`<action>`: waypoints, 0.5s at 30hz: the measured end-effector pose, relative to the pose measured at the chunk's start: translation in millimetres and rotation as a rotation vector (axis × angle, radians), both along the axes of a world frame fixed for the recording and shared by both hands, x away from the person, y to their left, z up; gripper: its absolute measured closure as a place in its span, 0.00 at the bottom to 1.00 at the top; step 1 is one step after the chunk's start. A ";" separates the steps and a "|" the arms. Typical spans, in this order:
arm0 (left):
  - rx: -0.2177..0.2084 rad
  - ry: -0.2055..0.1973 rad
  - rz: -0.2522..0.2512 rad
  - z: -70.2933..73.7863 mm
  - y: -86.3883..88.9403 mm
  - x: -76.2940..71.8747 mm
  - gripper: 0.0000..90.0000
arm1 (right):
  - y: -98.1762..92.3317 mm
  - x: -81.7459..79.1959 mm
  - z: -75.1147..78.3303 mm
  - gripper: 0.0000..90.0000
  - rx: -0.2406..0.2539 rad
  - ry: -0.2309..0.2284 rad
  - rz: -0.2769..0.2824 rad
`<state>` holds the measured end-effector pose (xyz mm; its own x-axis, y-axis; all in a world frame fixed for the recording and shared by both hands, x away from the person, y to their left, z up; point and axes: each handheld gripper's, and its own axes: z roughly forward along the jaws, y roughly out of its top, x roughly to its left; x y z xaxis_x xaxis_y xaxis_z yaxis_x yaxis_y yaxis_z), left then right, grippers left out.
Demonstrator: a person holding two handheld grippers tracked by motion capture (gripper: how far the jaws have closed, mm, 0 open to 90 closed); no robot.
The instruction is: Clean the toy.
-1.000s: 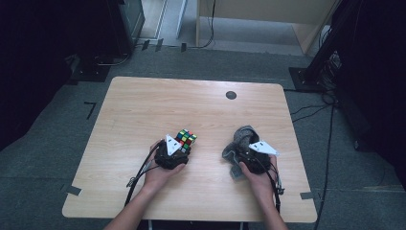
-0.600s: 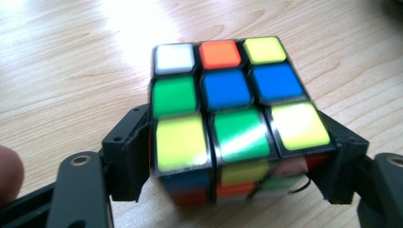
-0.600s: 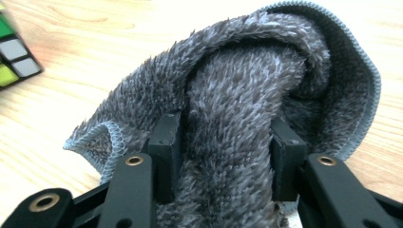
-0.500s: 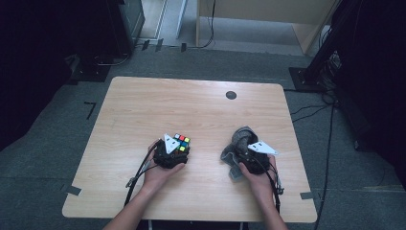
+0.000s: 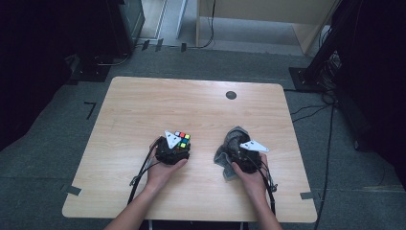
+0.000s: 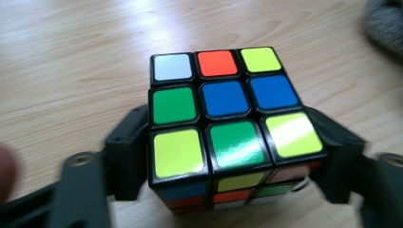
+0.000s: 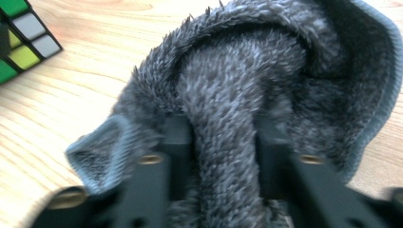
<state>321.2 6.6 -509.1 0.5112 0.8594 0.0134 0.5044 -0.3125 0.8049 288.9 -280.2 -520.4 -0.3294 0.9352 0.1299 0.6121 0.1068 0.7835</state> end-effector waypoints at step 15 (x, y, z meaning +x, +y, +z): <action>-0.104 0.000 -0.026 26.3 48.9 -21.9 0.10 | -23.0 -19.2 45.7 0.06 0.035 -0.028 0.090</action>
